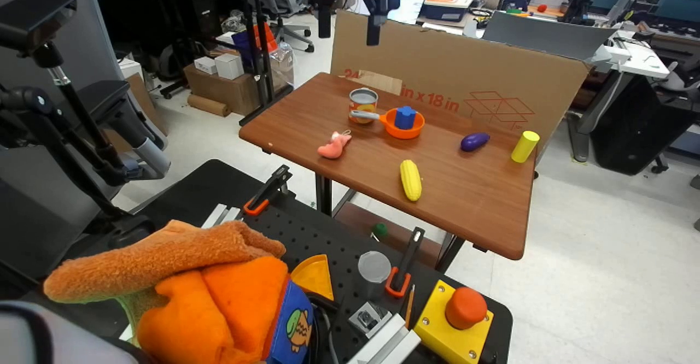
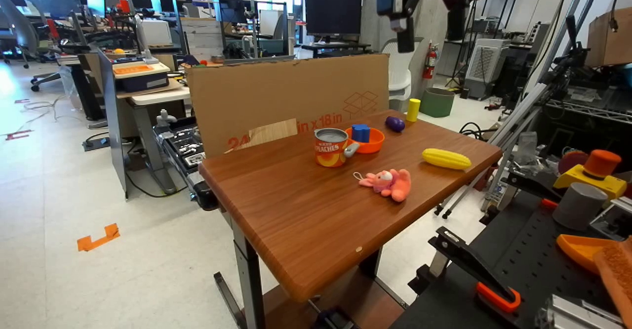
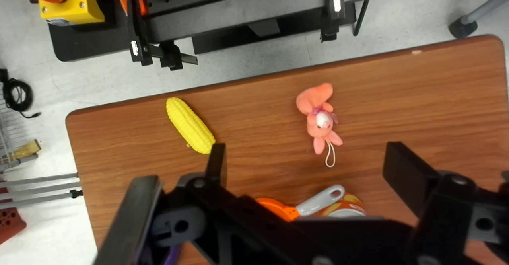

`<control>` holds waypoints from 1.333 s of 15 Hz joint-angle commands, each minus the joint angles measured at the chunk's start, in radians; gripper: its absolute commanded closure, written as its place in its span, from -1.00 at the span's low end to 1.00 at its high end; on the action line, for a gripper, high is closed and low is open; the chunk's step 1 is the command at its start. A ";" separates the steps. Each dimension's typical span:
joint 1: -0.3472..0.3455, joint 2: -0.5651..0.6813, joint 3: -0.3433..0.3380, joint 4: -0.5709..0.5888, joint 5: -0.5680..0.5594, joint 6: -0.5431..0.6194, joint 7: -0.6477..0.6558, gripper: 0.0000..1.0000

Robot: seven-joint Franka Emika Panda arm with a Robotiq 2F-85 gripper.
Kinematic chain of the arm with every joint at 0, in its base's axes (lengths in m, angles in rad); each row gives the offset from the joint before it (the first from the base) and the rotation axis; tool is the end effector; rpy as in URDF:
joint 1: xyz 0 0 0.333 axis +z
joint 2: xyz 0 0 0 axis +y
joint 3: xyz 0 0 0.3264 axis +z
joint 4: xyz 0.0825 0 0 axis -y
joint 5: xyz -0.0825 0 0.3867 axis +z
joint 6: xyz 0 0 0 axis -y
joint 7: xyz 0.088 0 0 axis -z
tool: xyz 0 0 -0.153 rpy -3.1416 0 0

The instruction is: Move the pink toy to the left

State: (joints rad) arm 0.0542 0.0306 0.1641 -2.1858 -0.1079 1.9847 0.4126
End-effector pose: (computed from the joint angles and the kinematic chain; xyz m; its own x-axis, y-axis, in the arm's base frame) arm 0.4924 0.0977 0.3215 0.9722 -0.1512 -0.1790 -0.1215 -0.9785 0.1669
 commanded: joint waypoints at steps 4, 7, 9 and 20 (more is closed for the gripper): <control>0.014 0.187 -0.045 -0.018 0.142 0.308 -0.150 -1.00; 0.016 0.266 -0.039 -0.040 0.188 0.443 -0.252 -1.00; 0.015 0.317 -0.043 -0.042 0.183 0.509 -0.294 -1.00; 0.031 0.479 -0.110 -0.066 0.056 0.671 -0.367 -0.02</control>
State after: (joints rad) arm 0.0633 0.4950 0.0830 -2.2401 -0.0222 2.6104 0.0650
